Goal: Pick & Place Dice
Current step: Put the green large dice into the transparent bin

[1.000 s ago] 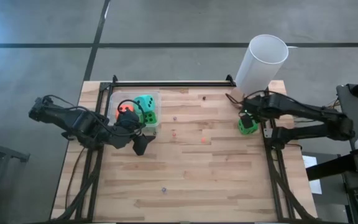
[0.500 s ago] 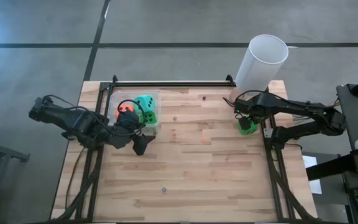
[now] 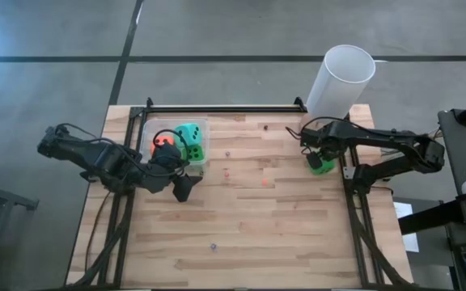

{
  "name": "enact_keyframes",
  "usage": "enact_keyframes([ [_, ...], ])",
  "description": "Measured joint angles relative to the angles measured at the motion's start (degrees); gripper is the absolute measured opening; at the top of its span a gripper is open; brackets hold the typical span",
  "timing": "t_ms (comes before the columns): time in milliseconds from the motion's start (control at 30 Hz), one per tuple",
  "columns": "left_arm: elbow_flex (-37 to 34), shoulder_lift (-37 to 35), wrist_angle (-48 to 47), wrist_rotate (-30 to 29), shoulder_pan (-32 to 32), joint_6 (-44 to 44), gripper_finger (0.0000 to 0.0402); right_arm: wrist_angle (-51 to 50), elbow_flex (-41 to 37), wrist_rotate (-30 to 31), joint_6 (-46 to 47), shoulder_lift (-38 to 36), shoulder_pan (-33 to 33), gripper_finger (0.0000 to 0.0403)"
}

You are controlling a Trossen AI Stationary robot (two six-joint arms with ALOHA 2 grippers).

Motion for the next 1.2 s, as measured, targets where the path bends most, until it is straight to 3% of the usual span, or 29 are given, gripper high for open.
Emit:
enact_keyframes([
  [233,-0.88,0.00,0.09,0.00,0.00,0.00,0.0364,3.00,1.65,-2.38,0.18,-0.02,2.67,0.0008],
  [867,-0.96,0.11,0.57,0.00,-0.02,0.02,0.0363,23.87,2.40,-9.30,0.24,0.15,12.55,0.0008],
  [1200,-0.96,0.11,0.68,0.01,-0.02,0.22,0.0355,20.58,2.40,-7.91,2.44,-2.43,14.25,0.0008],
])
